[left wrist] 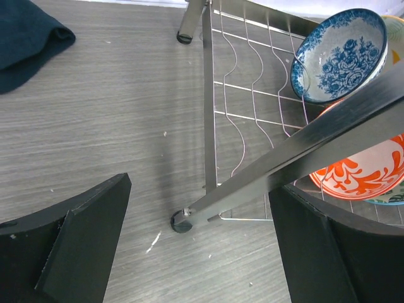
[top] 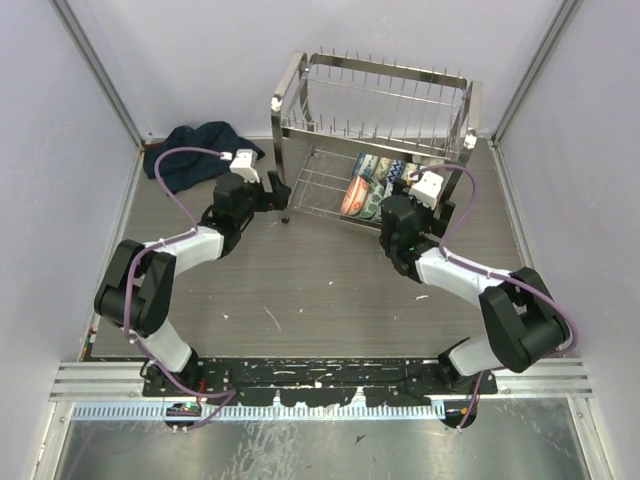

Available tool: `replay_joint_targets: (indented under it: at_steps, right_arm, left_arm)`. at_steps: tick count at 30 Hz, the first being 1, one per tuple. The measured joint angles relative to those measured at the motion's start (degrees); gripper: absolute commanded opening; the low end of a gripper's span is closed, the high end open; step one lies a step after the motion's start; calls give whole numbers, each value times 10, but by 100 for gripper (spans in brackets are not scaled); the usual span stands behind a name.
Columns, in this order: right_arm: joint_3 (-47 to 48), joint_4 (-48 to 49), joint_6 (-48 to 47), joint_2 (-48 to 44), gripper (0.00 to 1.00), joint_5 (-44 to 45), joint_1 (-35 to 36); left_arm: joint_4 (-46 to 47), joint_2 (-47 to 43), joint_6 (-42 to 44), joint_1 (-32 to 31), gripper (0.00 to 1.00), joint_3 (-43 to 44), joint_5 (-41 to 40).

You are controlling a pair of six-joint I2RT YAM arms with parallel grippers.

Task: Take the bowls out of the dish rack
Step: Move the dish rack to the center of the board.

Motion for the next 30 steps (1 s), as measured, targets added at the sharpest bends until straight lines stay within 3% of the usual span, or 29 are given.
replay_joint_targets:
  at_steps: [13, 24, 30]
  right_arm:
    - [20, 21, -1, 22, 100, -37, -2]
    - [-33, -21, 13, -126, 100, -92, 3]
    - [-75, -42, 19, -214, 100, -131, 14]
  left_arm:
    - [1, 10, -9, 25, 98, 15, 16]
    - [0, -87, -46, 20, 99, -72, 35]
    - [-15, -158, -48, -27, 99, -87, 33]
